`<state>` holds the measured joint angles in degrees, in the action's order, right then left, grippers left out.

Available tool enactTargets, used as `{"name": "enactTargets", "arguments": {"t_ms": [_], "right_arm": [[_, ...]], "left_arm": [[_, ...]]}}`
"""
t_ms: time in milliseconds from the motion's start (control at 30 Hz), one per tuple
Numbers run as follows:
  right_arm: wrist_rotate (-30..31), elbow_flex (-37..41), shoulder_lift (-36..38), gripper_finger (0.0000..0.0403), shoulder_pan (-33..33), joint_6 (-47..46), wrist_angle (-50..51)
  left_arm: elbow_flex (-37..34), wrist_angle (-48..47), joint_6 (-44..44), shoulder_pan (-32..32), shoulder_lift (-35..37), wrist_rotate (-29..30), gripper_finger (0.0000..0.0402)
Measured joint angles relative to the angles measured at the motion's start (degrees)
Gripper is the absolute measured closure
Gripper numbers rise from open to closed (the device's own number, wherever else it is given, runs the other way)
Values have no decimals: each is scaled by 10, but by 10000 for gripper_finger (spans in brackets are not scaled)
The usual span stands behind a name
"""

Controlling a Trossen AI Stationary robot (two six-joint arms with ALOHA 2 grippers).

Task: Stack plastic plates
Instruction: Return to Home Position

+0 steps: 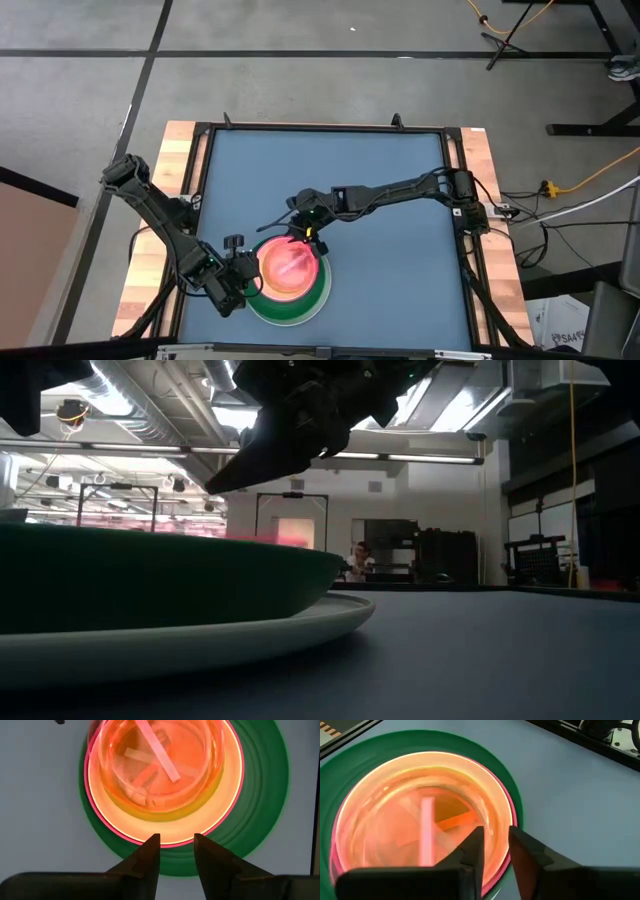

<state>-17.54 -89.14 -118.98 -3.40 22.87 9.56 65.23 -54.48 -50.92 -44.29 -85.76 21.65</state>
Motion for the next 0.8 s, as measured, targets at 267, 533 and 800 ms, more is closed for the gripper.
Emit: {"name": "enactTargets", "arguments": {"t_ms": [267,533,800], "right_arm": [[0,0,0,302,0,0,0],[0,0,0,302,1,3,13],[1,0,10,320,9,47,24]], "left_arm": [[0,0,0,0,0,4,290],[0,1,1,1,0,65,290],[0,32,76,39,0,151,290]]}}
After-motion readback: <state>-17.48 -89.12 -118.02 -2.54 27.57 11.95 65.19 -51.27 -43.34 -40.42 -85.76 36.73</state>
